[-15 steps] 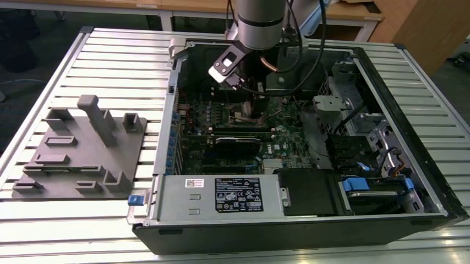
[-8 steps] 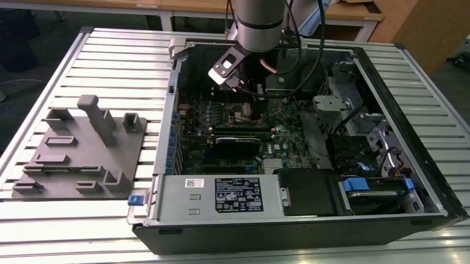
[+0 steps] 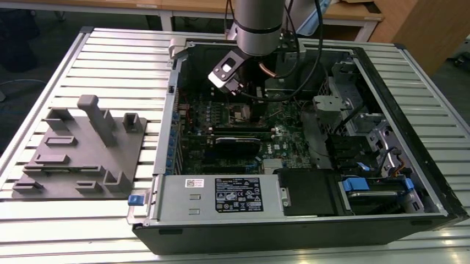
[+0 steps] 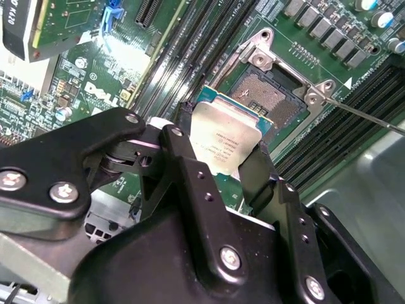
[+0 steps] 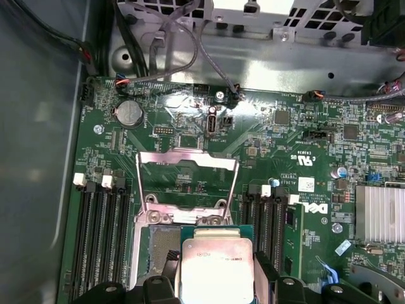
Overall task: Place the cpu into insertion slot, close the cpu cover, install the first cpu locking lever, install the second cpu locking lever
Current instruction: 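Place the cpu into insertion slot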
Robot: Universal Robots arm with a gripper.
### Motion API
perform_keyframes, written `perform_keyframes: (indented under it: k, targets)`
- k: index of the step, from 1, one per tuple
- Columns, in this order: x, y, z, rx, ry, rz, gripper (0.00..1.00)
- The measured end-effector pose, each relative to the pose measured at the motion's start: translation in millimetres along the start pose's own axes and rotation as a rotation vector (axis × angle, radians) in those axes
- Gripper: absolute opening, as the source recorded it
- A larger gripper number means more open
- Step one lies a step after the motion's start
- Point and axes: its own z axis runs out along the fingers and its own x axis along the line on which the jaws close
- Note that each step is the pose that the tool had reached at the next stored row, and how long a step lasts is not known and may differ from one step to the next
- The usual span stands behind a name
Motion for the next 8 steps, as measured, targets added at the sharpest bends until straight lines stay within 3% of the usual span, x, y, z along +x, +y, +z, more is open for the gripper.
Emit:
perform_keyframes:
  k: [8]
  targets:
    - [0.4, -0.4, 0.8, 0.0, -0.0002, 0.0, 0.54]
